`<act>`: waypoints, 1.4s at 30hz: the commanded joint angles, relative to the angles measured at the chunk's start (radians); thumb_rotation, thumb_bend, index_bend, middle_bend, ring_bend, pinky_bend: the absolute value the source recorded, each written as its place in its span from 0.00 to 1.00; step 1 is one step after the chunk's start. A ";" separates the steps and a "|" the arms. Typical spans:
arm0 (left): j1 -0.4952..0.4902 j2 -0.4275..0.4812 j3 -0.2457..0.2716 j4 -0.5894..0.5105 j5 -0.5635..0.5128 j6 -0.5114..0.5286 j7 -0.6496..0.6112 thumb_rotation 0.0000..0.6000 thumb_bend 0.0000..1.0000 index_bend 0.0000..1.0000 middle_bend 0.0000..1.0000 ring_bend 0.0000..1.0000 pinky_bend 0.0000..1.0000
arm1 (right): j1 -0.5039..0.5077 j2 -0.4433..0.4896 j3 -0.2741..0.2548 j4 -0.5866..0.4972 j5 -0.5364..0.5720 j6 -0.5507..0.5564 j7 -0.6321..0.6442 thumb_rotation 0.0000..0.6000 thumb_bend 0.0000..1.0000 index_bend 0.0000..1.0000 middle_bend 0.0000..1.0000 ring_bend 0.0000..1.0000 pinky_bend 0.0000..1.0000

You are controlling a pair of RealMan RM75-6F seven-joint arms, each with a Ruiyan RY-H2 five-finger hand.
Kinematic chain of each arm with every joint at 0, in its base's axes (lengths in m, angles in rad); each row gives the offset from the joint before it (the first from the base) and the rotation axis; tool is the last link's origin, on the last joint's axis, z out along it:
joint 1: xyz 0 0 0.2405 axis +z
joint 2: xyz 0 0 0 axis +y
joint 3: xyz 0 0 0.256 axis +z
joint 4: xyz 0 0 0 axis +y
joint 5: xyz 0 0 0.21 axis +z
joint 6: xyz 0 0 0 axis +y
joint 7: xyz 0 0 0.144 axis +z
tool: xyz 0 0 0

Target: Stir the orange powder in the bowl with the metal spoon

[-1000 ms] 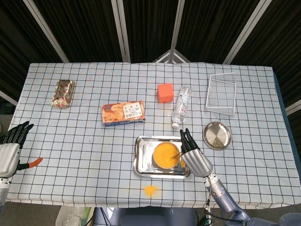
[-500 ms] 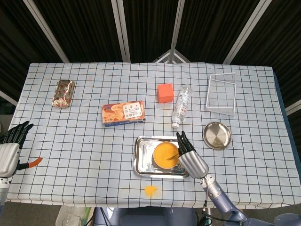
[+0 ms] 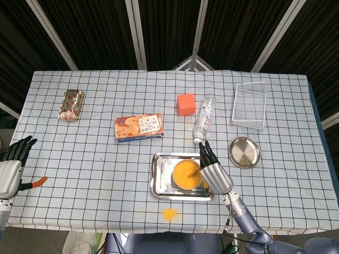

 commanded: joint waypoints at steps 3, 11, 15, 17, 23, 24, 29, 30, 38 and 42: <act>0.000 0.000 -0.001 -0.001 -0.003 -0.001 0.000 1.00 0.02 0.00 0.00 0.00 0.00 | 0.004 0.000 0.010 -0.001 0.007 -0.004 -0.001 1.00 0.78 0.79 0.28 0.00 0.00; -0.001 -0.001 -0.002 -0.001 -0.005 -0.003 0.000 1.00 0.02 0.00 0.00 0.00 0.00 | 0.006 0.016 0.008 -0.025 0.000 -0.002 -0.013 1.00 0.78 0.79 0.28 0.00 0.00; 0.000 0.000 -0.001 -0.001 -0.001 0.000 -0.002 1.00 0.02 0.00 0.00 0.00 0.00 | -0.005 0.035 0.000 -0.041 -0.005 0.005 -0.033 1.00 0.78 0.79 0.28 0.00 0.00; 0.001 0.000 0.000 -0.001 0.001 0.002 -0.001 1.00 0.02 0.00 0.00 0.00 0.00 | -0.009 0.044 -0.001 -0.054 -0.007 0.012 -0.041 1.00 0.78 0.79 0.28 0.00 0.00; 0.001 -0.002 -0.001 -0.001 -0.002 0.002 0.003 1.00 0.02 0.00 0.00 0.00 0.00 | -0.011 0.071 0.007 -0.099 -0.012 0.019 -0.059 1.00 0.78 0.79 0.28 0.00 0.00; 0.001 -0.002 -0.001 -0.001 -0.003 0.001 0.004 1.00 0.02 0.00 0.00 0.00 0.00 | -0.010 0.074 0.009 -0.106 -0.013 0.019 -0.061 1.00 0.78 0.79 0.28 0.00 0.00; 0.001 -0.002 -0.001 -0.003 -0.005 -0.001 0.007 1.00 0.02 0.00 0.00 0.00 0.00 | -0.007 0.087 0.015 -0.133 -0.012 0.013 -0.073 1.00 0.78 0.80 0.28 0.00 0.00; 0.001 -0.003 -0.001 -0.003 -0.006 -0.001 0.007 1.00 0.02 0.00 0.00 0.00 0.00 | -0.006 0.089 0.017 -0.137 -0.012 0.011 -0.075 1.00 0.78 0.80 0.28 0.00 0.00; 0.001 -0.001 -0.001 -0.005 -0.008 -0.003 0.006 1.00 0.02 0.00 0.00 0.00 0.00 | 0.003 0.075 0.030 -0.137 0.005 -0.017 -0.085 1.00 0.78 0.80 0.28 0.00 0.00; 0.000 0.000 -0.002 -0.006 -0.011 -0.006 0.002 1.00 0.02 0.00 0.00 0.00 0.00 | 0.007 0.060 0.030 -0.119 0.012 -0.031 -0.083 1.00 0.78 0.80 0.28 0.00 0.00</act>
